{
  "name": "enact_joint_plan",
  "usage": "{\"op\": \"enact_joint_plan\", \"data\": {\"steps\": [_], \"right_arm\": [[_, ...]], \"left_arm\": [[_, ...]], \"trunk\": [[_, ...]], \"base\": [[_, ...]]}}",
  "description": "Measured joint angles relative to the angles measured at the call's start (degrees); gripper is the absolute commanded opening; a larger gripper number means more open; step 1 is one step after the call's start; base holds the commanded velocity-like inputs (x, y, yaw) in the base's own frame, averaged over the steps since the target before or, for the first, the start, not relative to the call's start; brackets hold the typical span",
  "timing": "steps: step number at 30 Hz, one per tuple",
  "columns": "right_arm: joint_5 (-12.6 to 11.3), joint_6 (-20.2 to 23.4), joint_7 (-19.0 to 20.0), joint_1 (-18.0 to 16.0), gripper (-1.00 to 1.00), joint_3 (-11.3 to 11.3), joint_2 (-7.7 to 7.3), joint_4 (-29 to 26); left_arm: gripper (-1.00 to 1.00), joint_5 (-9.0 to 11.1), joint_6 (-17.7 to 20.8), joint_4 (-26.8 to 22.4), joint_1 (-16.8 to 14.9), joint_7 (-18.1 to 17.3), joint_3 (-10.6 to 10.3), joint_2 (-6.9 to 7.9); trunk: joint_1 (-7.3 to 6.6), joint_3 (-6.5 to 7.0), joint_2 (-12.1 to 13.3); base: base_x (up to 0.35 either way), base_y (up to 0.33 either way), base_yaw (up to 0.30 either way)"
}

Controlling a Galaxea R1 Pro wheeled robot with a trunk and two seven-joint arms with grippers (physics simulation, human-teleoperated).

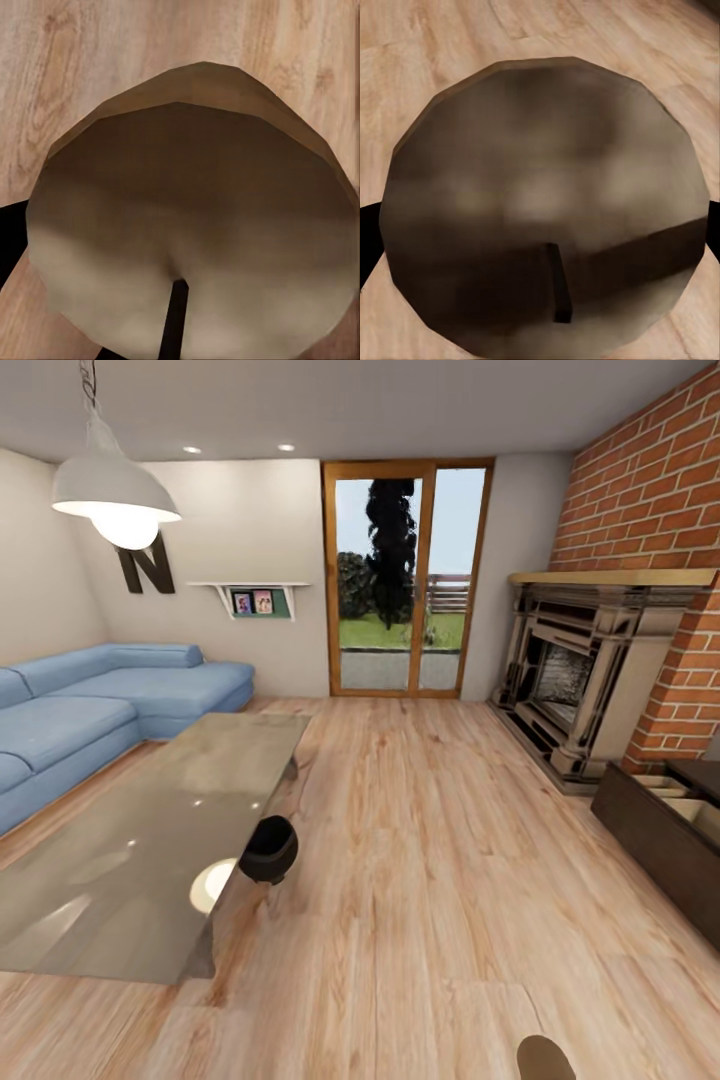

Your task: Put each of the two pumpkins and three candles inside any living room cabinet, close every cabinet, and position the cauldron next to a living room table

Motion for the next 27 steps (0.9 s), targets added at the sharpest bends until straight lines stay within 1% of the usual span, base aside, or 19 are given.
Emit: {"op": "enact_joint_plan", "data": {"steps": [13, 27], "right_arm": [[-0.16, 0.01, -0.13, 0.0, -1.0, -0.15, -0.36, -0.09], [-0.03, -0.03, -0.08, 0.0, -1.0, -0.13, -0.42, -0.08]], "left_arm": [[-1.0, 0.0, 0.01, 0.0, 0.0, -0.01, 0.05, 0.01], [-1.0, 0.0, 0.05, 0.0, 0.0, -0.01, 0.09, 0.1]], "trunk": [[0.0, 0.0, 0.0], [0.0, 0.0, 0.0]], "base": [[0.321, -0.094, 0.0], [0.309, -0.188, 0.0]]}}
